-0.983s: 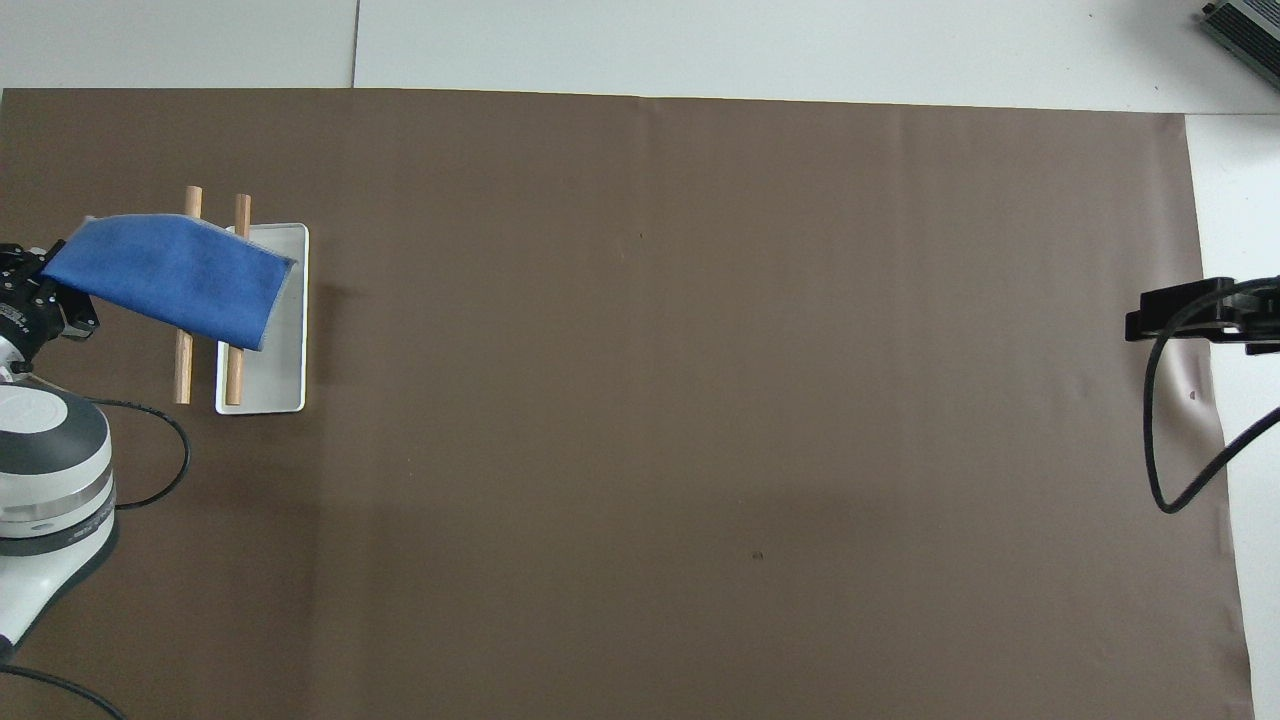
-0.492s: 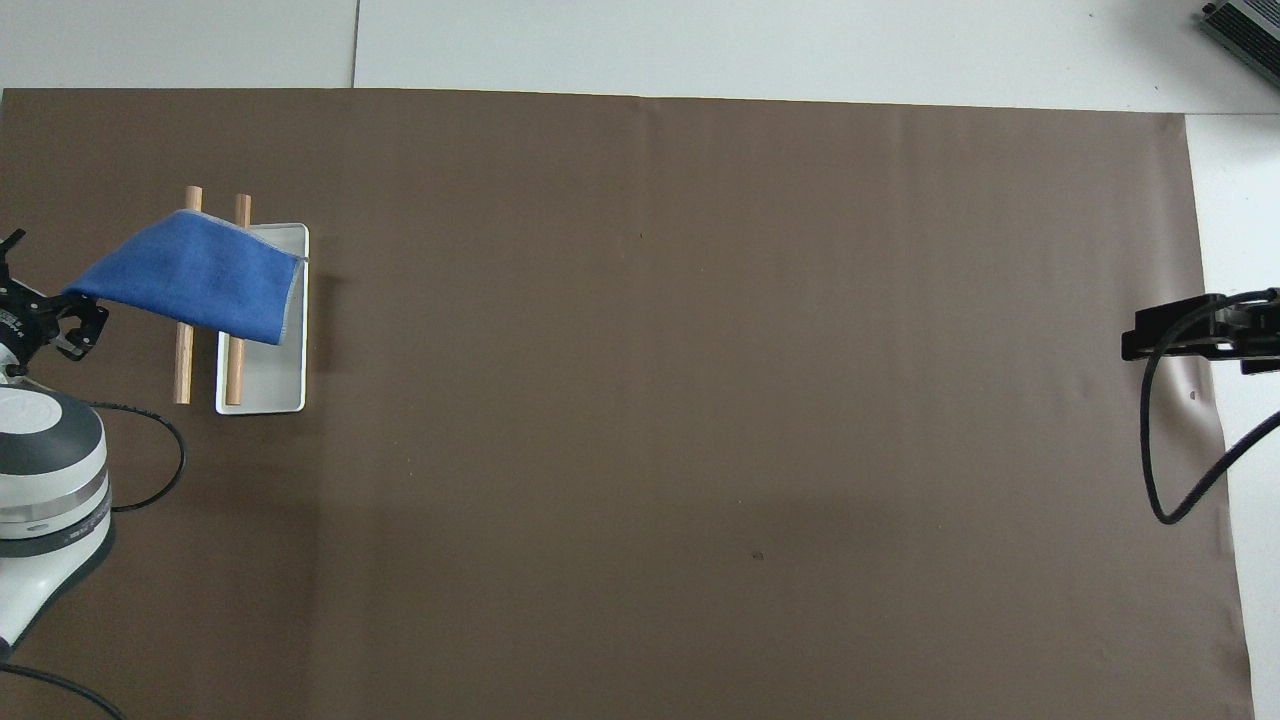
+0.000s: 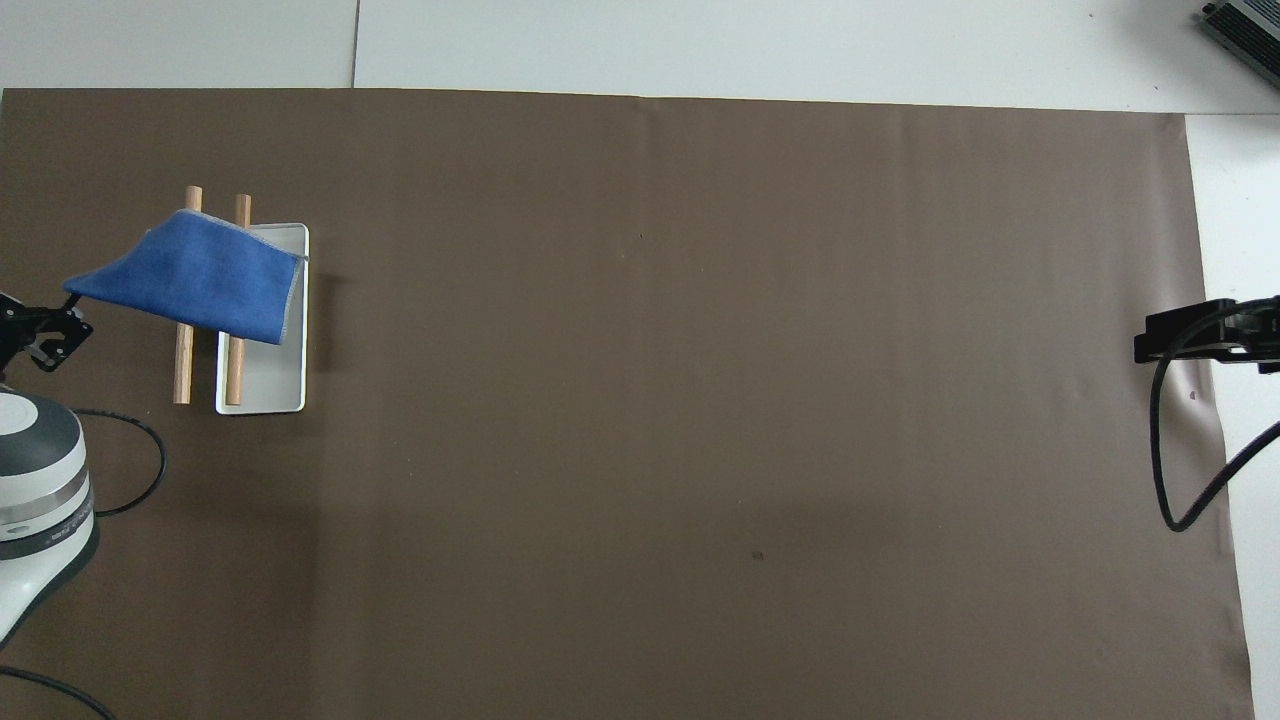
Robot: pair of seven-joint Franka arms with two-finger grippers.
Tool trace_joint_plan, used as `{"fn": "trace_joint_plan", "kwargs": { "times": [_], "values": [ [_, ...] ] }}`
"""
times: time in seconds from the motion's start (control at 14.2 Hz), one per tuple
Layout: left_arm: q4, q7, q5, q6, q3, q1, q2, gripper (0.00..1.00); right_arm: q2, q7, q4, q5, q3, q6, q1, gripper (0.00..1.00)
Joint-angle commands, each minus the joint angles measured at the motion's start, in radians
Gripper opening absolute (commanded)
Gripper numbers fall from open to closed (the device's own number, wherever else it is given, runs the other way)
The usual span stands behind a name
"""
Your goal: Right arm passes towel to left arm to hang
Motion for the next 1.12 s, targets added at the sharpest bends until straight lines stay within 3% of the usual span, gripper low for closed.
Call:
{"fn": "trace_joint_plan", "kwargs": {
  "times": [0.0,0.42,1.05],
  "values": [
    [0.006,0.105,-0.025,-0.01,-0.004,0.028,-0.013,1.0,-0.021,-0.017,-0.026,-0.026,0.007,0.01,-0.002,1.0],
    [0.01,0.315,-0.025,-0.004,-0.003,0.056,-0.013,1.0,-0.024,-0.014,-0.033,-0.015,0.008,0.026,-0.004,1.0],
    [0.088,0.776,-0.016,-0.004,-0.007,-0.145,-0.012,1.0,-0.021,0.015,-0.035,0.019,0.007,0.007,-0.013,1.0]
  ]
}}
